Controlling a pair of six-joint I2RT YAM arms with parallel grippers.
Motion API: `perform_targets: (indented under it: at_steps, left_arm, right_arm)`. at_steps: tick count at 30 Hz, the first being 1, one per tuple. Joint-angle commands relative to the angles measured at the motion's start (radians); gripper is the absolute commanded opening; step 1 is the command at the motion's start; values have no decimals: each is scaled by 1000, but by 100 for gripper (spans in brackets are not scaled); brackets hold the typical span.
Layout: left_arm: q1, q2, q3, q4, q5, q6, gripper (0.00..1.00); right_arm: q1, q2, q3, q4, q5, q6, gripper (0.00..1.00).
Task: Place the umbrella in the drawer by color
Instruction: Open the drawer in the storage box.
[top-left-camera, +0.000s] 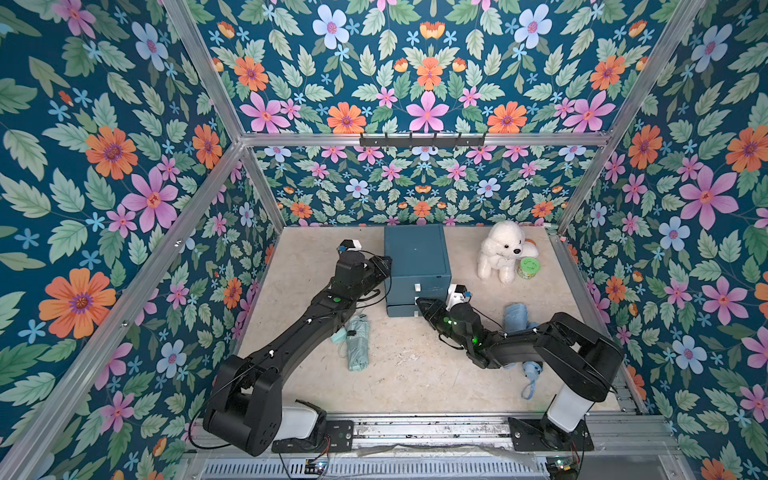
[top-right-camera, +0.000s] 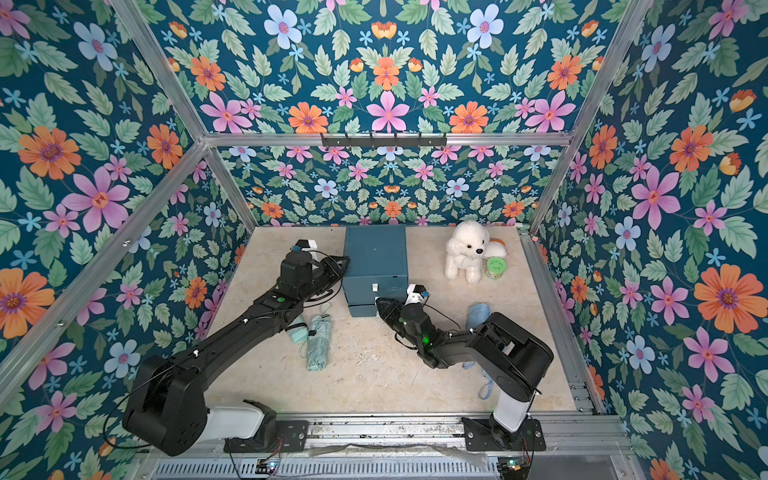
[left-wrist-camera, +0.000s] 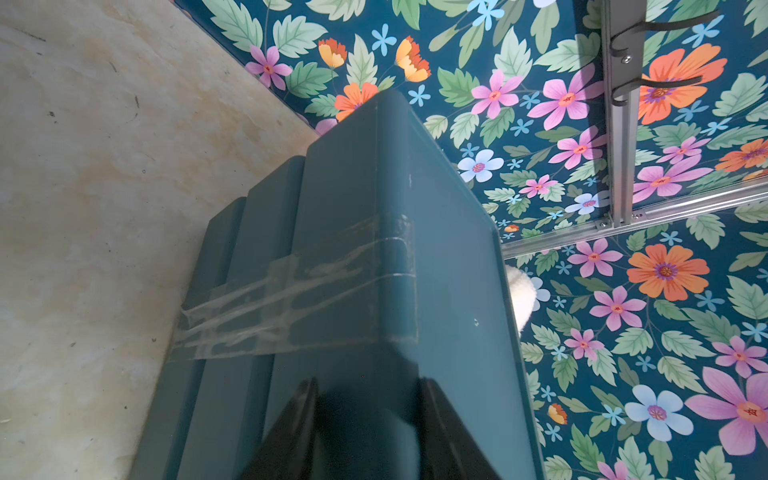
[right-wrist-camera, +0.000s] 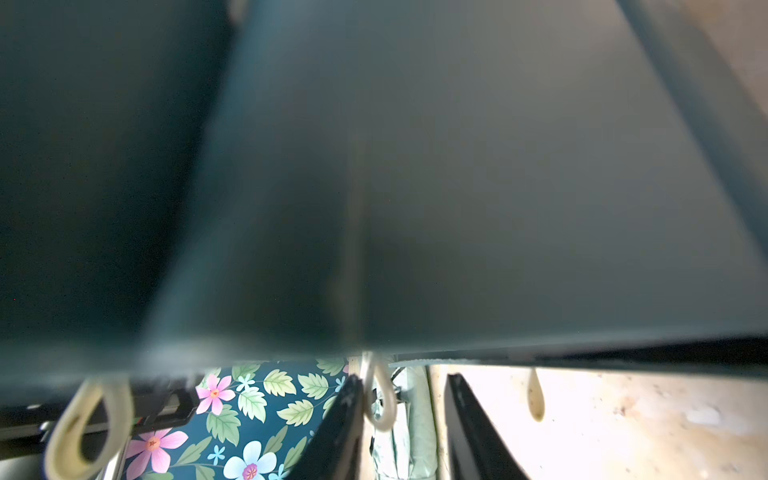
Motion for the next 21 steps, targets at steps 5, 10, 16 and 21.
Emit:
perform_targets:
  at_steps: [5, 10, 16, 21]
  left_arm:
    - [-5, 5, -22, -170, 37, 10, 41]
    - [-5, 2, -32, -165, 33, 2, 41]
    - [-4, 8, -47, -155, 9, -18, 40]
    - [-6, 23, -46, -152, -5, -26, 39]
  right_arm:
    - [1, 30, 16, 116, -80, -16, 19]
    - [1, 19, 1, 131, -81, -13, 0]
    - [17, -55, -58, 106, -61, -30, 0]
    - [79, -160, -148, 23, -10, -50, 0]
